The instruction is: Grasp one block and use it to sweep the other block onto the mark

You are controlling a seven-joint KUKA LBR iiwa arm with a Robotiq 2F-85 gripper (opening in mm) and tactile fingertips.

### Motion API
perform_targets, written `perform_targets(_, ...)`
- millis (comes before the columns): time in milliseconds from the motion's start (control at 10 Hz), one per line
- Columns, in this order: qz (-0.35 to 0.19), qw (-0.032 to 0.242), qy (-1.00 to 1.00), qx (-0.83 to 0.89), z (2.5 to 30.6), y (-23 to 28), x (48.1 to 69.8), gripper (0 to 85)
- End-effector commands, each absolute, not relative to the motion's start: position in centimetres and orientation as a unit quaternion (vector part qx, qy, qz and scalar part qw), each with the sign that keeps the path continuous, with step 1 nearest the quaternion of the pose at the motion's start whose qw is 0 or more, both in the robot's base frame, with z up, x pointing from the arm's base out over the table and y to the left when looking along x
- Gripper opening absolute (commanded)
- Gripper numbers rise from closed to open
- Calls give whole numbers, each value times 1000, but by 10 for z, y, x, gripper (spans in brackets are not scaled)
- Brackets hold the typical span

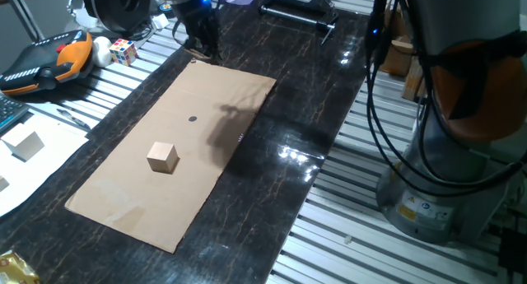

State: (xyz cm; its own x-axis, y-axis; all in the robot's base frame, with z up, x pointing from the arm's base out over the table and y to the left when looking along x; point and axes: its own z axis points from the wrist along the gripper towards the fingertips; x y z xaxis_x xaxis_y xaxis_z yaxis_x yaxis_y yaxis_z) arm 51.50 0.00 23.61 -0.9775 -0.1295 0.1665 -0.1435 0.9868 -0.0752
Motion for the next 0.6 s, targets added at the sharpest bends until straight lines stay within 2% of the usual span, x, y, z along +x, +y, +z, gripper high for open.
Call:
perform_targets(0, 33, 83, -994, 68, 236, 0, 515, 10)
perform_targets(100, 23, 83, -995, 59, 236, 0, 515, 10)
perform_targets(200, 6, 79, -996, 51, 236, 0, 515, 53)
perform_targets(400, -12, 78, -996, 27, 235, 13, 520, 230)
perform_targets(500, -10, 71, -997, 19, 233, 38, 530, 353)
